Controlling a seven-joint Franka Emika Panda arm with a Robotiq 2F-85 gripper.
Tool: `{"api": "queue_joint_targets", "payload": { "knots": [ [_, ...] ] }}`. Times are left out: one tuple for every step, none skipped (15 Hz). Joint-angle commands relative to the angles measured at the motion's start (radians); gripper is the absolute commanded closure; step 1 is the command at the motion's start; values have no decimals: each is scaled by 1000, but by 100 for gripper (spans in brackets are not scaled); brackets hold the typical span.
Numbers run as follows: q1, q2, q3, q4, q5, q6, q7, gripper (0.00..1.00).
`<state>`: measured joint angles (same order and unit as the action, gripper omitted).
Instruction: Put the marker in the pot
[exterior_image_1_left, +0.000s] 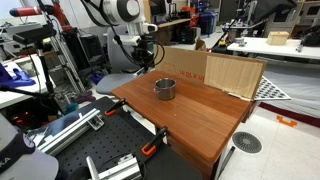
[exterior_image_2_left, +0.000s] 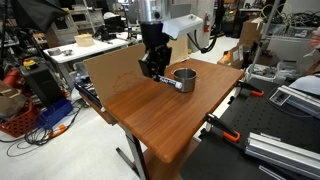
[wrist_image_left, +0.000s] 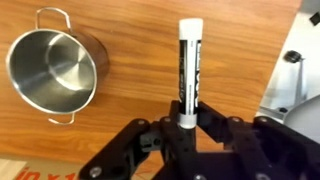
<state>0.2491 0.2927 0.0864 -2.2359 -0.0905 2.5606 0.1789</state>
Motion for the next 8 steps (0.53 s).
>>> {"api": "queue_joint_targets", "payload": {
  "knots": [
    [-28,-66,-6,-22,-37,-29,-25,94],
    [-32,-79,-15,-21,-57,-25,-19,94],
    [-34,-93,-30,-22,-90,-16,0,94],
    [-42,-103,-38,-18,-107,-13,3,94],
    [-50,-114,-47,-17,-124,-6,11,94],
    [-55,-121,-58,-16,-148,9,26,94],
    [-64,-129,-66,-17,-158,25,35,94],
    [-69,-136,-76,-20,-181,47,56,94]
  ]
}}
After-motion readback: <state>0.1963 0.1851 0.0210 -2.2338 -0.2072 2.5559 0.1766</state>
